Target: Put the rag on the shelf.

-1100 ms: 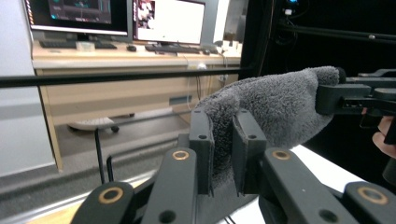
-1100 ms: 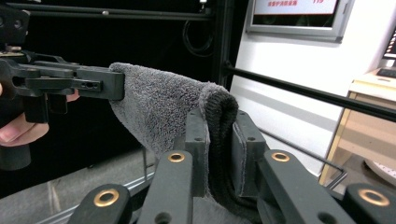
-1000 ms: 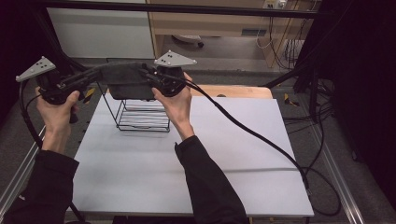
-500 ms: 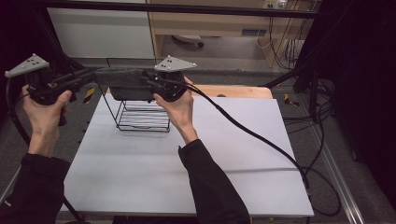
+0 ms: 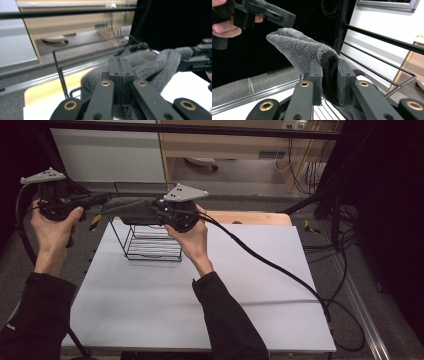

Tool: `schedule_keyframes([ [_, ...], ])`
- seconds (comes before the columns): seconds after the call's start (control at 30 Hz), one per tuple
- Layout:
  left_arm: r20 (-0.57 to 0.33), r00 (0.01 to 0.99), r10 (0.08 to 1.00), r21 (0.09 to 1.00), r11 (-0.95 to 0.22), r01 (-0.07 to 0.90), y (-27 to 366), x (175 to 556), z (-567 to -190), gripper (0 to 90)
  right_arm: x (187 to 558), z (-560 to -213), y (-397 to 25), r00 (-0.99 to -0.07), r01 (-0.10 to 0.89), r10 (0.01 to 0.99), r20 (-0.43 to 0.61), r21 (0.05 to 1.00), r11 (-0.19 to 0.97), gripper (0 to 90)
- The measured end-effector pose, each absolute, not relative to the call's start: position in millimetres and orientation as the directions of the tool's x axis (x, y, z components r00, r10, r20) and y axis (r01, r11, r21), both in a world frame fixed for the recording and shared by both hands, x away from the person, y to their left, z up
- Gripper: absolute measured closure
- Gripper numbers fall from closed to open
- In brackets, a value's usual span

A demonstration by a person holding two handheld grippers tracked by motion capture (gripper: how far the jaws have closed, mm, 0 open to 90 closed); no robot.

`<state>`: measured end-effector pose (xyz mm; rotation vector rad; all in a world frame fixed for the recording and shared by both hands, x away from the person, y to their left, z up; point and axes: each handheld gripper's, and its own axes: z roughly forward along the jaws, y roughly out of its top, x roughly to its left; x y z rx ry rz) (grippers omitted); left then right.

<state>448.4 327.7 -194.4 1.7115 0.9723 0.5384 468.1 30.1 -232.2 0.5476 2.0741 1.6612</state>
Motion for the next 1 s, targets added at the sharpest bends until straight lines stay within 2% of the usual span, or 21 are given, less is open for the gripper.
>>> schedule_keyframes([
  [0.27, -0.108, 0.586, 0.803, 0.914, -0.152, 0.376, 325, 448, -210, 89.9, 467, -232, 29, -0.843, 0.055, 0.532, -0.084, 0.969, 0.241, 68.7],
  [0.4, -0.098, 0.591, 0.801, 0.911, -0.167, 0.377, 326, 445, -215, 89.9, 463, -229, 27, -0.857, 0.068, 0.510, -0.072, 0.965, 0.252, 54.0],
  [0.43, -0.097, 0.593, 0.799, 0.910, -0.170, 0.378, 327, 444, -216, 89.9, 463, -229, 27, -0.857, 0.068, 0.510, -0.072, 0.965, 0.252, 54.0],
  [0.57, -0.090, 0.602, 0.793, 0.903, -0.190, 0.386, 327, 441, -225, 89.9, 460, -225, 25, -0.869, 0.078, 0.492, -0.043, 0.972, 0.222, 41.3],
  [0.6, -0.085, 0.601, 0.795, 0.901, -0.197, 0.388, 326, 441, -227, 89.9, 460, -224, 25, -0.871, 0.083, 0.491, -0.033, 0.973, 0.214, 41.4],
  [0.63, -0.083, 0.599, 0.797, 0.898, -0.200, 0.391, 326, 442, -229, 89.9, 463, -223, 25, -0.872, 0.098, 0.489, -0.012, 0.975, 0.200, 47.3],
  [0.67, -0.084, 0.599, 0.796, 0.896, -0.203, 0.394, 326, 442, -231, 89.9, 463, -223, 25, -0.872, 0.098, 0.489, -0.012, 0.975, 0.200, 47.3],
  [0.73, -0.082, 0.599, 0.796, 0.893, -0.209, 0.399, 325, 442, -236, 89.9, 467, -225, 25, -0.866, 0.143, 0.499, 0.020, 0.967, 0.209, 64.4],
  [0.83, -0.079, 0.597, 0.799, 0.888, -0.216, 0.406, 324, 443, -246, 89.9, 472, -232, 28, -0.857, 0.189, 0.515, 0.031, 0.948, 0.257, 81.4],
  [0.93, -0.089, 0.591, 0.802, 0.890, -0.202, 0.409, 324, 444, -256, 89.9, 475, -242, 32, -0.848, 0.202, 0.529, 0.012, 0.932, 0.302, 89.6],
  [1.0, -0.091, 0.585, 0.806, 0.890, -0.197, 0.411, 322, 446, -262, 89.9, 478, -248, 31, -0.841, 0.228, 0.540, 0.041, 0.931, 0.285, 90.0],
])
